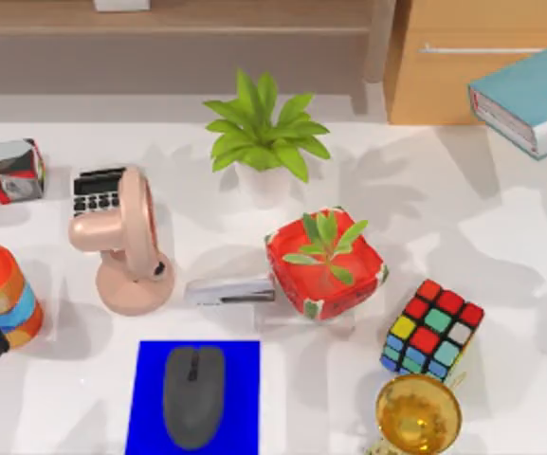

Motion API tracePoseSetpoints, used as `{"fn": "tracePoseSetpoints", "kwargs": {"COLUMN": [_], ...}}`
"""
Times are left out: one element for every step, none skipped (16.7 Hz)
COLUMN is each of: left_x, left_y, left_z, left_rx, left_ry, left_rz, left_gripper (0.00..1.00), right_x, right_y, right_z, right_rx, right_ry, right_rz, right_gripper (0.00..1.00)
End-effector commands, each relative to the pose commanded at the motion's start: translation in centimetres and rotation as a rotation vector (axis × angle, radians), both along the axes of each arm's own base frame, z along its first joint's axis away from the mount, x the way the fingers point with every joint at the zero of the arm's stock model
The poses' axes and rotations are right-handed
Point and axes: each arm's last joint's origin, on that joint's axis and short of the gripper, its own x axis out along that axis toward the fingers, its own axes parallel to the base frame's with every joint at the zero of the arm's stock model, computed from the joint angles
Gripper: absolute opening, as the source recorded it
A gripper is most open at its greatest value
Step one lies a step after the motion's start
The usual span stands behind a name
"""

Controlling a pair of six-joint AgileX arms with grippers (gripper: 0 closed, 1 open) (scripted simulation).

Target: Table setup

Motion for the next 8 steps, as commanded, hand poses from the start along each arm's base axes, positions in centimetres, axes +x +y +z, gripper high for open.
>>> {"fn": "tracePoseSetpoints", "kwargs": {"left_x": [0.0,0.0,0.0,0.0,0.0,0.0,0.0,0.0], "left_y": [0.0,0.0,0.0,0.0,0.0,0.0,0.0,0.0], "left_z": [0.0,0.0,0.0,0.0,0.0,0.0,0.0,0.0], "left_rx": [0.000,0.000,0.000,0.000,0.000,0.000,0.000,0.000], "left_ry": [0.000,0.000,0.000,0.000,0.000,0.000,0.000,0.000], "left_rz": [0.000,0.000,0.000,0.000,0.000,0.000,0.000,0.000], "left_gripper": [1.00,1.00,1.00,1.00,1.00,1.00,1.00,1.00], "right_x": [0.3,0.6,0.9,1.1,1.3,1.5,1.8,2.1], "right_y": [-2.0,-4.0,-6.0,-7.8,-9.6,-11.2,-12.5,-13.7], "right_z": [-0.4,-0.6,-0.9,-1.0,-1.2,-1.4,-1.7,-2.0], "right_rx": [0.043,0.081,0.115,0.144,0.169,0.190,0.205,0.218], "right_ry": [0.011,0.012,0.008,-0.001,-0.014,-0.028,-0.041,-0.054], "right_rz": [-0.057,-0.109,-0.159,-0.204,-0.242,-0.276,-0.300,-0.320], "right_gripper": [0.00,0.00,0.00,0.00,0.00,0.00,0.00,0.00]}}
